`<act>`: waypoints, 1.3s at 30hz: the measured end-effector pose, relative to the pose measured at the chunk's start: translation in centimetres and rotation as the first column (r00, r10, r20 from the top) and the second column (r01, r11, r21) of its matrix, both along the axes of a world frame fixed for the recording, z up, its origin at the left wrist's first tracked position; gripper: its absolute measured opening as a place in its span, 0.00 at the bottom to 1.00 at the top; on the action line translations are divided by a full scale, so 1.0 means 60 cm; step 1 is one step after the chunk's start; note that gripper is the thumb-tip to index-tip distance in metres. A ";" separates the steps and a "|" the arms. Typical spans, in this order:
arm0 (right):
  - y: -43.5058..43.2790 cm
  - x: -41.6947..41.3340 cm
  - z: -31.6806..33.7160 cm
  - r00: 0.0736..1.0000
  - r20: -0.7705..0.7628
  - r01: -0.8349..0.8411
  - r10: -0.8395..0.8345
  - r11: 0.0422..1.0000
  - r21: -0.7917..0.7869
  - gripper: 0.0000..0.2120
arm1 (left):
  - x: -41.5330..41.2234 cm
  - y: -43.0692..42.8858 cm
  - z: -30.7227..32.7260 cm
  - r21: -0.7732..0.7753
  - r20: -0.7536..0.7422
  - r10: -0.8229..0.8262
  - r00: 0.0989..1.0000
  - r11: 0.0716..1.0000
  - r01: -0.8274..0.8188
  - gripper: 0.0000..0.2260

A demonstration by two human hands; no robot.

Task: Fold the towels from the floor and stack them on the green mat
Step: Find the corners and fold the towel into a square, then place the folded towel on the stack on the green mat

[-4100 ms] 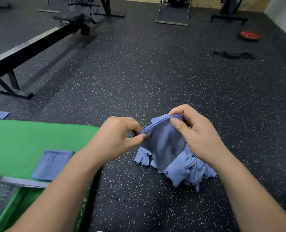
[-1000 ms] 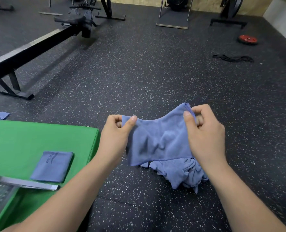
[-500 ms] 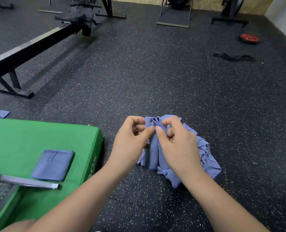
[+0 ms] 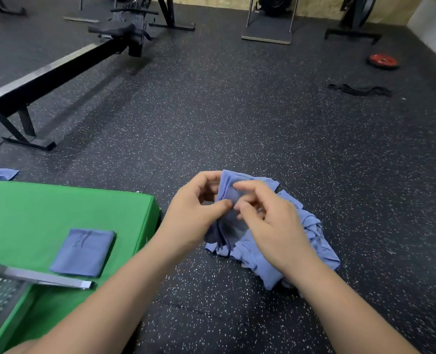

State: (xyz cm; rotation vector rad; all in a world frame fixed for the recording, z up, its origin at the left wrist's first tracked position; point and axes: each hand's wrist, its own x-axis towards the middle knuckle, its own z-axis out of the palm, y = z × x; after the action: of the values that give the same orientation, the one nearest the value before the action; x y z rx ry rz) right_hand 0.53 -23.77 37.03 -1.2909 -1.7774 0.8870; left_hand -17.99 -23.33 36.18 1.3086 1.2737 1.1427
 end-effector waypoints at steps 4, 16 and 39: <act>0.018 0.015 0.008 0.986 0.155 0.035 -0.053 0.993 0.115 0.19 | -0.023 0.005 0.004 0.029 -0.252 -0.114 0.961 0.992 0.125 0.21; 0.074 0.003 -0.059 0.969 -0.184 -0.240 0.163 0.792 -0.561 0.24 | -0.146 0.005 0.003 -0.072 -0.035 -0.119 0.992 0.991 0.117 0.16; -0.126 -0.482 -0.367 0.946 -0.311 -0.238 -0.087 0.464 -0.854 0.13 | -0.555 -0.104 -0.215 -0.600 -0.581 -0.106 0.807 0.725 -0.338 0.14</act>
State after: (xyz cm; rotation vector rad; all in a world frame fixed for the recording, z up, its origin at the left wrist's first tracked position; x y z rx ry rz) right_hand -28.39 -31.33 15.03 -1.5314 -1.0588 2.1445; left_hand -51.30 -29.55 23.28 1.0116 2.0201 0.2220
